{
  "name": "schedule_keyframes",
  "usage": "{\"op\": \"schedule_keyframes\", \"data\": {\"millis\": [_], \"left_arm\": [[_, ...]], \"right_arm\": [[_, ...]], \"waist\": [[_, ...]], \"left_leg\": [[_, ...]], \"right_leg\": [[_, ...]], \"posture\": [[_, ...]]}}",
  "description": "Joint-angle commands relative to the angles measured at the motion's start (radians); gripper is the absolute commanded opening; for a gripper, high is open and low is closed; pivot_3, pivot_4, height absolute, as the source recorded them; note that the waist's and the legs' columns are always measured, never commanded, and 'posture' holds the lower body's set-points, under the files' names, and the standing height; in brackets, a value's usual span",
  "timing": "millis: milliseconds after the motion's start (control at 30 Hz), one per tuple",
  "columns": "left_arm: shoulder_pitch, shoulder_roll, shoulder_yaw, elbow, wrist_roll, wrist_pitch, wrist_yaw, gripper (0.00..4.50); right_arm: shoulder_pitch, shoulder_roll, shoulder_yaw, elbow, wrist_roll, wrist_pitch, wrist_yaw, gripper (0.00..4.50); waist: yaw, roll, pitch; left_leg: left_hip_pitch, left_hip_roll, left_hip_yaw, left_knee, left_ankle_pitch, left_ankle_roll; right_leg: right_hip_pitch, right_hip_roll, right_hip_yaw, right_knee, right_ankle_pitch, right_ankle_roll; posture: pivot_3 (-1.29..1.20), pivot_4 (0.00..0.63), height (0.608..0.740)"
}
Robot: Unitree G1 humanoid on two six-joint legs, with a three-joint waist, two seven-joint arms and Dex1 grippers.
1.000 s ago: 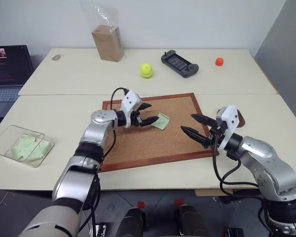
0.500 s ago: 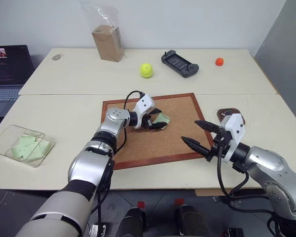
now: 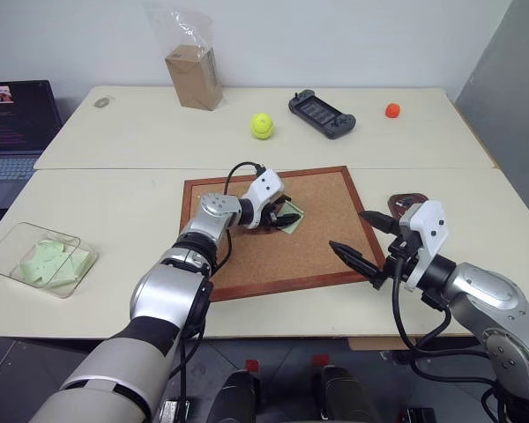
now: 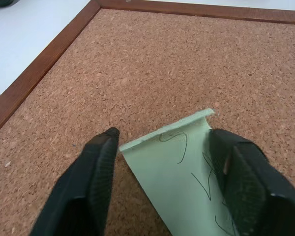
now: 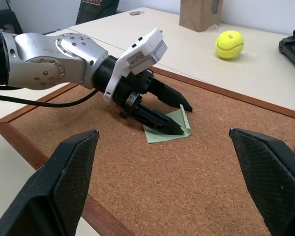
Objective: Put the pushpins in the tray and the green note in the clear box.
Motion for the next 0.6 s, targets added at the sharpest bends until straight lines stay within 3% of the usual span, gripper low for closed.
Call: {"op": "schedule_keyframes", "data": {"millis": [33, 400, 600], "left_arm": [[-0.032, -0.002, 0.022, 0.001, 0.005, -0.018, 0.007, 2.03], [-0.04, 0.018, 0.039, 0.0, 0.012, -0.018, 0.004, 0.01], [-0.046, 0.039, 0.055, -0.015, 0.0, -0.023, -0.03, 0.01]], "right_arm": [[-0.019, 0.002, -0.008, -0.026, 0.018, -0.008, -0.008, 4.5], [-0.057, 0.018, 0.011, 0.016, 0.006, -0.021, -0.005, 4.5], [-0.071, 0.029, 0.031, 0.035, -0.003, -0.035, -0.002, 4.5]], "waist": [[0.0, 0.0, 0.0], [0.0, 0.0, 0.0], [-0.001, 0.0, 0.0]], "left_leg": [[0.0, 0.0, 0.0, 0.0, 0.0, 0.0], [0.0, 0.0, 0.0, 0.0, 0.0, 0.0], [0.0, 0.0, 0.0, 0.0, 0.0, 0.0]], "right_leg": [[0.0, 0.0, 0.0, 0.0, 0.0, 0.0], [0.0, 0.0, 0.0, 0.0, 0.0, 0.0], [0.0, 0.0, 0.0, 0.0, 0.0, 0.0]], "posture": [[0.0, 0.15, 0.74], [0.0, 0.15, 0.74], [0.0, 0.15, 0.74]]}}
